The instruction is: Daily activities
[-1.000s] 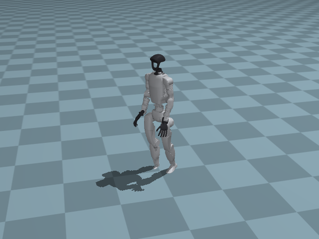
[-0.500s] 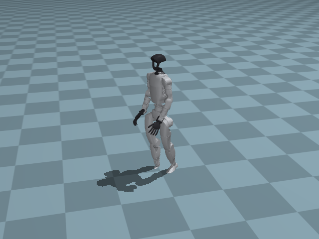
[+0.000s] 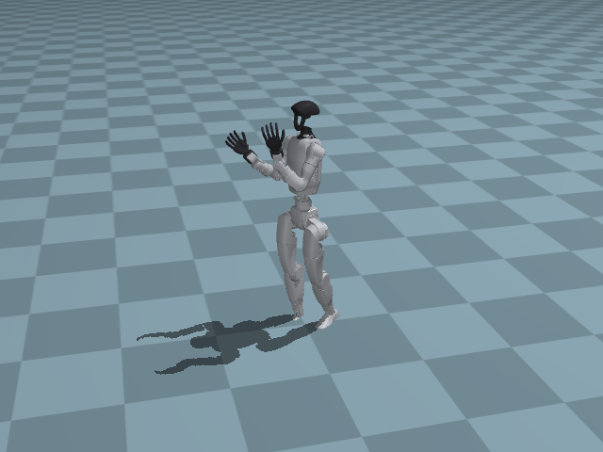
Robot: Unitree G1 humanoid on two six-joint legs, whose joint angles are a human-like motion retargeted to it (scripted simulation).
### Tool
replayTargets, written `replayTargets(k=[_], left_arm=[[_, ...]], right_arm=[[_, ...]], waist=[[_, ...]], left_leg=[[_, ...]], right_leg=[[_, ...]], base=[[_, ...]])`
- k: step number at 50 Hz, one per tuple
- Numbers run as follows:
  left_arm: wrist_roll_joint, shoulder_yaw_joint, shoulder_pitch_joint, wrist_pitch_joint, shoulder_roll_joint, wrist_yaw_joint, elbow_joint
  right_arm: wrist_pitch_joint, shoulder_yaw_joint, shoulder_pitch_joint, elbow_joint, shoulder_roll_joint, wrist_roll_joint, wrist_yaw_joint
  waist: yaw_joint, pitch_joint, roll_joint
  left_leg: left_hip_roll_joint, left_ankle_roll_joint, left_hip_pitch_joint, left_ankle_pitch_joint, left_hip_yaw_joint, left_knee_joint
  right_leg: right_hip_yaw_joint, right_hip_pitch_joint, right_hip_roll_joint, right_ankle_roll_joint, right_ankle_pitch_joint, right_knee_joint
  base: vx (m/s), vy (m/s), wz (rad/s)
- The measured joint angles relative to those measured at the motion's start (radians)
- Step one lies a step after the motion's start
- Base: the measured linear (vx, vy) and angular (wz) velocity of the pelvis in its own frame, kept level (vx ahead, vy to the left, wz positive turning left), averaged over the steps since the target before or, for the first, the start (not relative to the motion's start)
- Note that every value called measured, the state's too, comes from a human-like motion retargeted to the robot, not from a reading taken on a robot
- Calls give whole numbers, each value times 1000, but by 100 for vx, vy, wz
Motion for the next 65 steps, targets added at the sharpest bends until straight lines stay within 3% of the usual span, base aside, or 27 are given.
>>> replayTargets(k=[5,13,41,65], left_arm=[[-65,-95,-305,2,-79,-43,-179],[-151,-210,-488,28,-233,-107,-278],[-146,-202,-455,23,-317,0,-302],[-179,-203,-453,1,-321,-26,-294]], right_arm=[[7,44,-324,-321,89,40,68],[46,147,-538,-493,235,151,192],[46,140,-505,-532,292,307,217],[30,171,-484,-534,275,384,292]], waist=[[4,-47,18],[6,-69,24],[-8,-95,22],[4,-103,1]], left_leg=[[0,13,-43,7,2,18],[10,16,-87,10,13,60],[18,34,-137,13,48,100],[16,47,-134,35,66,105]], right_leg=[[8,-49,1,23,10,27],[30,-90,10,42,27,50],[66,-108,15,68,76,-9],[86,-86,9,84,112,-64]], base=[[-9,-1,-13],[-6,1,-14],[0,0,0],[0,0,0]])
